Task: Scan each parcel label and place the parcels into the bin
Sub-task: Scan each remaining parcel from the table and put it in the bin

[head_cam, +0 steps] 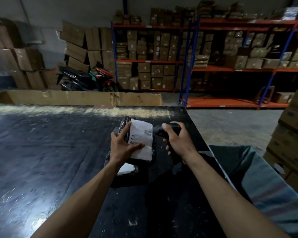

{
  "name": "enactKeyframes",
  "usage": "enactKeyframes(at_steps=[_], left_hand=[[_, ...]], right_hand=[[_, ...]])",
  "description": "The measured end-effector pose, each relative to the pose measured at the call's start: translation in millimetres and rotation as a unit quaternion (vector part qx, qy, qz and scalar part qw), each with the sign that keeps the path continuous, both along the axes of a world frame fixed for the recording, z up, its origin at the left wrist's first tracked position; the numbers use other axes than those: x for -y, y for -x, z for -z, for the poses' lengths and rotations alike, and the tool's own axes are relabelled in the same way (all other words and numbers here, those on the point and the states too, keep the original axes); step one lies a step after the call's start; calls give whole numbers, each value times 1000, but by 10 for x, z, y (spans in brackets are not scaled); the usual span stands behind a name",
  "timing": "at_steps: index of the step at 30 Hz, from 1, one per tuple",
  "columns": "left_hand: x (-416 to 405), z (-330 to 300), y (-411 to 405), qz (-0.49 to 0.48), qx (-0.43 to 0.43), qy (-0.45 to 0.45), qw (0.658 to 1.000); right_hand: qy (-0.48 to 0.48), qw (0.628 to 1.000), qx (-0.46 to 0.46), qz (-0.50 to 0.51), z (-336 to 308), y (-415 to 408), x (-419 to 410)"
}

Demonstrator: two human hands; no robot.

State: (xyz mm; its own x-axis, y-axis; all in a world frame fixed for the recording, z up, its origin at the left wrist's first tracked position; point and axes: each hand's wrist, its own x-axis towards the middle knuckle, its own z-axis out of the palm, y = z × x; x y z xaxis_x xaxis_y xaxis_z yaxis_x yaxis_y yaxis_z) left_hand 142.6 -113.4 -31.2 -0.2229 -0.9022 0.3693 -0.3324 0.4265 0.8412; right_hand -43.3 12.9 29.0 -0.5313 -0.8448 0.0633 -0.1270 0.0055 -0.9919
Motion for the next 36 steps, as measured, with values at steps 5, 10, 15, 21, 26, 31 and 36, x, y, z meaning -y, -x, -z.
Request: enactKeyframes(at_steps=[5,10,15,21,26,31,36], left_hand=[[-51,19,120,23,-5,11,1000],[-107,64,224,33,-7,18,999],[-117,106,261,29,-7,11,999],[-160,40,259,-4,-62,-36,997],[-179,110,242,-16,-72,-77,994],[-197,228,326,21,-83,-100,991],[-260,304,614,63,-94,-121,986]], right_hand=[[12,999,-10,33,11,47,-40],[10,999,-7,32,18,93,-107],[-10,999,-20,43,26,131,-160],[-138,988,-55,44,402,168,-308],[-241,965,-94,35,1091,58,-560],[-314,933,-171,33,1407,55,-663],[-369,903,-220,-5,1384,182,-683]])
